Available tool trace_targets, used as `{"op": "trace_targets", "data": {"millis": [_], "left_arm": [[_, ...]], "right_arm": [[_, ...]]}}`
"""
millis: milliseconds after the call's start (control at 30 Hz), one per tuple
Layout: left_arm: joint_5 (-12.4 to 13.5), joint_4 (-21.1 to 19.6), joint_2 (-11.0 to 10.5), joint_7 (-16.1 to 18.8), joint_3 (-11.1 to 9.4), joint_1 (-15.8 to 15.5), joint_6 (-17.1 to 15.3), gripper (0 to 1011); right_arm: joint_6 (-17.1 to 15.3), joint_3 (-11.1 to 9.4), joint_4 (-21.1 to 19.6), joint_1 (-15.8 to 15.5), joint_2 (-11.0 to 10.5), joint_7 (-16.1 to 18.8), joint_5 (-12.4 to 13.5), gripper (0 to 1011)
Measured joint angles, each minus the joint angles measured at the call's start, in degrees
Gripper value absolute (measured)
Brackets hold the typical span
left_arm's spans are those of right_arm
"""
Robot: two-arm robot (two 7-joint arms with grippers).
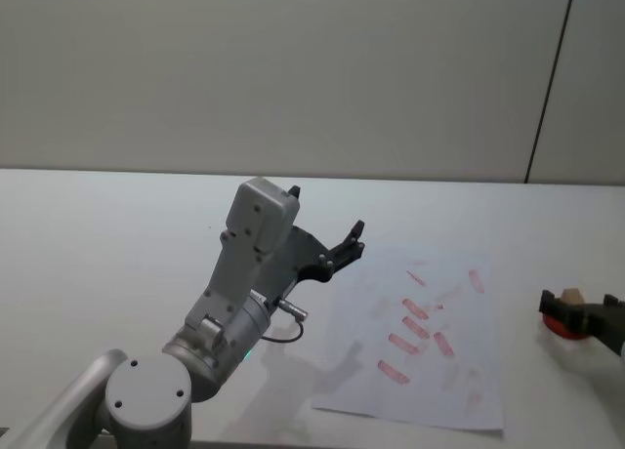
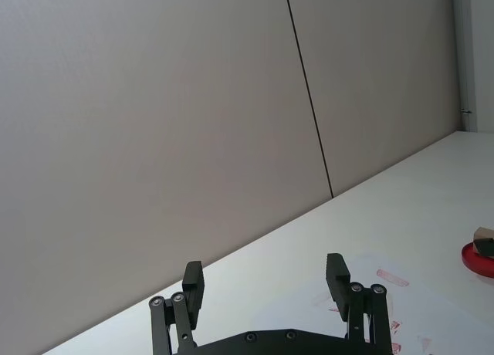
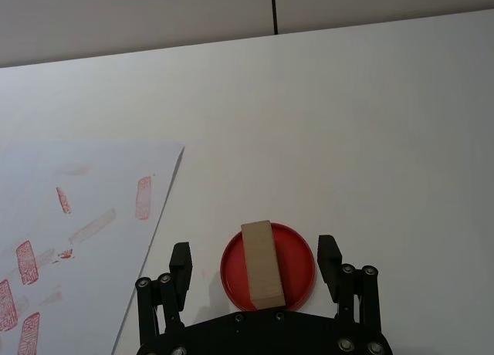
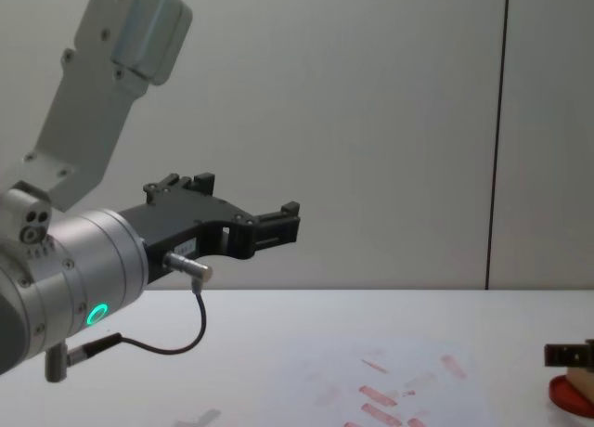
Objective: Use the one hand to pick up the stamp and affix it onto the A4 paper.
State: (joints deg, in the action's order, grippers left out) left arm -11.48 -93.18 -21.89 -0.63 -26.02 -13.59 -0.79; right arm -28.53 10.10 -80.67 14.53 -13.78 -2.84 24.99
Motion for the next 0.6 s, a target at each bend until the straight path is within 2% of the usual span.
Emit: {"op": "trace_targets", "data": {"millis": [600], "left_arm": [[0.00, 0.00, 0.00, 0.00, 0.00, 0.00, 0.00, 1002]], "right_arm": [[-0.11, 0.22, 1.92, 0.52, 1.01, -1.20, 0.45, 1001]]}}
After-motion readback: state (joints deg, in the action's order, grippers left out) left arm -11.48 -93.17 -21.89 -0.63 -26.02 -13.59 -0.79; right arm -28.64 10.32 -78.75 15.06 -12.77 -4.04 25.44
